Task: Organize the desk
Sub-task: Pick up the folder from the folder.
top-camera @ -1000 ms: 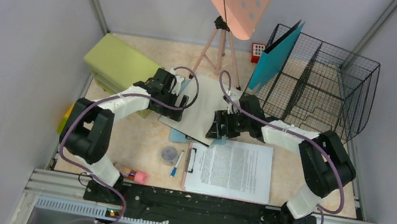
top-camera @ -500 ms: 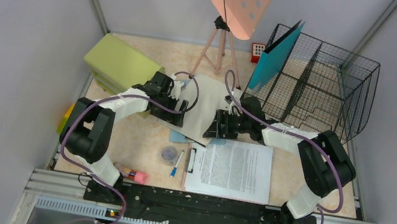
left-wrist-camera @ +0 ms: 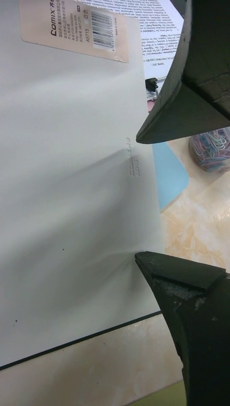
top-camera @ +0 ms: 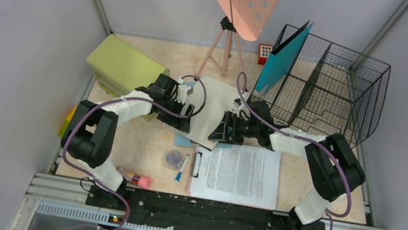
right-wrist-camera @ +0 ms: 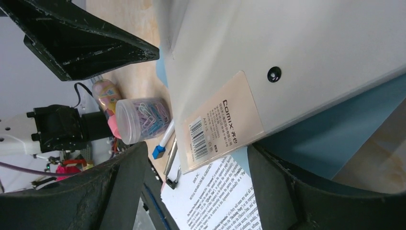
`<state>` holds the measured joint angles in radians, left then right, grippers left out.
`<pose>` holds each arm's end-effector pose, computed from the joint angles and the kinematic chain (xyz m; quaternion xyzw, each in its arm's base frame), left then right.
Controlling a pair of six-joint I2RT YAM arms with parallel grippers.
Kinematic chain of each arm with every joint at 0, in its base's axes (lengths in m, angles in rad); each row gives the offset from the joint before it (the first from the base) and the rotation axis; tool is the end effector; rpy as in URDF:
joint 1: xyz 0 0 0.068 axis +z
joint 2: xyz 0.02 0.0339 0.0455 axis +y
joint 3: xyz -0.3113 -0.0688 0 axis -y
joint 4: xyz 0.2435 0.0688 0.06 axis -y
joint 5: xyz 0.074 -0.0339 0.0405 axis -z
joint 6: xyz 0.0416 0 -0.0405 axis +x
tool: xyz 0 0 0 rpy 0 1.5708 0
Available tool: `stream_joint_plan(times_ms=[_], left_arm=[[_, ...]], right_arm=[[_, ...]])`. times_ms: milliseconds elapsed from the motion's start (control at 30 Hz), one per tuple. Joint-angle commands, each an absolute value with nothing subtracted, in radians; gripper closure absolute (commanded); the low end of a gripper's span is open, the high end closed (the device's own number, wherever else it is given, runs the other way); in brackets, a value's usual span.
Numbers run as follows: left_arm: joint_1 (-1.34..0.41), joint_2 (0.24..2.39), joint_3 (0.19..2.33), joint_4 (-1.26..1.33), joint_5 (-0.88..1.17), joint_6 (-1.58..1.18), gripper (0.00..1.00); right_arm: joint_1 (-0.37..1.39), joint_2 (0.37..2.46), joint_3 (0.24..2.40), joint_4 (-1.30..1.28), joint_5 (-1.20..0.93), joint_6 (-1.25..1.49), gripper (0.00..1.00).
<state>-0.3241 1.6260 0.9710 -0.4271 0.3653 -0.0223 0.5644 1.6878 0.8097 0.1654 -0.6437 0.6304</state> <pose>0.2984 -0.1159 0.2239 0.1869 0.9367 -0.2146 0.2040 0.2732 0.2025 0.2035 -0.1031 0.8665 0.4598 0.1645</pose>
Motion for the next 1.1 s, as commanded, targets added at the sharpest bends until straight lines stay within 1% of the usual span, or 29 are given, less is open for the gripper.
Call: stream_joint_plan(times_ms=[0, 200, 633, 867, 1067], left_arm=[[-0.324, 1.617, 0.963, -0.46, 0.415, -0.009, 0.12], [-0.323, 1.627, 0.971, -0.469, 0.429, -0.009, 0.13], [-0.324, 1.635, 0.977, -0.476, 0.445, 0.017, 0.15], [-0.324, 1.636, 0.976, -0.484, 0.46, 0.029, 0.15], [-0.323, 1.632, 0.973, -0.486, 0.465, 0.038, 0.15]], right_arm=[[0.546, 1.693, 0.777, 0.334, -0.643, 0.733, 0.25], [0.515, 1.666, 0.712, 0.515, -0.65, 0.846, 0.27], [0.502, 1.651, 0.658, 0.766, -0.673, 0.976, 0.3], [0.503, 1.679, 0.678, 0.826, -0.674, 1.016, 0.37], [0.523, 1.698, 0.716, 0.793, -0.63, 0.997, 0.43]])
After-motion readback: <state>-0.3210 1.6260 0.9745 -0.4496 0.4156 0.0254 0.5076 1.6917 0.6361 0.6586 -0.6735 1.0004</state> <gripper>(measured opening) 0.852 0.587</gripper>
